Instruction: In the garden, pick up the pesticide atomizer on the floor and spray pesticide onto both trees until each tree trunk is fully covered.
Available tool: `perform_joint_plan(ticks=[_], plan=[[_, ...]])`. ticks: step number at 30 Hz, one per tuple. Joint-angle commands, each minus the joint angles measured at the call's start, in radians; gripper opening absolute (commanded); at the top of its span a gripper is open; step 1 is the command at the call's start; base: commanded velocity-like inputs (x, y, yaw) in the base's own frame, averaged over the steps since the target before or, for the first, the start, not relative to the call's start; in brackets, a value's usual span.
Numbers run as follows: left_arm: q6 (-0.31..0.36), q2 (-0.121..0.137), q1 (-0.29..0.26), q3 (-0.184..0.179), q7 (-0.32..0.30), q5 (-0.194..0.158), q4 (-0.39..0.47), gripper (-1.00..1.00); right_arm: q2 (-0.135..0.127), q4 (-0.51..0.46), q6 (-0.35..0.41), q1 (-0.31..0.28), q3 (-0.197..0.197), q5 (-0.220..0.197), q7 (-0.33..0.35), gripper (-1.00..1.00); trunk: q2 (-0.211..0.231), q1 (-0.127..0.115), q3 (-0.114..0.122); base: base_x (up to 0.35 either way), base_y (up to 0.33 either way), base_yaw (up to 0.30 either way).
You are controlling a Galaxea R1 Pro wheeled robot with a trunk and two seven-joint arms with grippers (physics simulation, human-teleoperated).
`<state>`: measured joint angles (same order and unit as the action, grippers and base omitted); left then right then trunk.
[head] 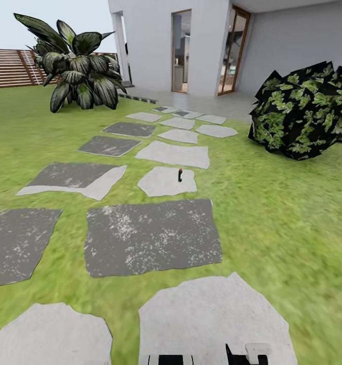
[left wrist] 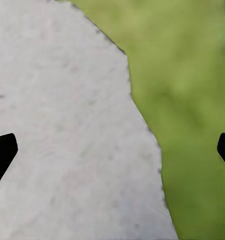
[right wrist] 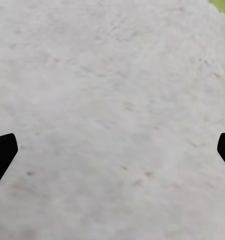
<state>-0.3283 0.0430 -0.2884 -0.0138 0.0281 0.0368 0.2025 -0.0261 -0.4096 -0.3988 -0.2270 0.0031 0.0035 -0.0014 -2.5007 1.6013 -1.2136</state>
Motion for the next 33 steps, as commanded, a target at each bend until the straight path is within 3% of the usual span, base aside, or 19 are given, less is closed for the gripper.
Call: perform_joint_plan(ticks=[1, 7, 33], plan=[[0.0, 0.0, 0.0, 0.0, 0.0, 0.0, 0.0, 1.0, 0.0, 0.0, 0.0, 0.0, 0.0, 0.0, 0.0, 1.0, 0.0, 0.0, 0.0, 0.34, 0.12, -0.264], [0.0, 0.0, 0.0, 0.0, 0.0, 0.0, 0.0, 1.0, 0.0, 0.0, 0.0, 0.0, 0.001, 0.0, 0.001, 1.0, 0.0, 0.0, 0.0, 0.34, 0.121, -0.167], [0.0, 0.0, 0.0, 0.0, 0.0, 0.0, 0.0, 1.0, 0.002, 0.0, 0.0, 0.0, 0.001, -0.001, 0.001, 1.0, 0.0, 0.0, 0.0, 0.34, 0.121, -0.004]])
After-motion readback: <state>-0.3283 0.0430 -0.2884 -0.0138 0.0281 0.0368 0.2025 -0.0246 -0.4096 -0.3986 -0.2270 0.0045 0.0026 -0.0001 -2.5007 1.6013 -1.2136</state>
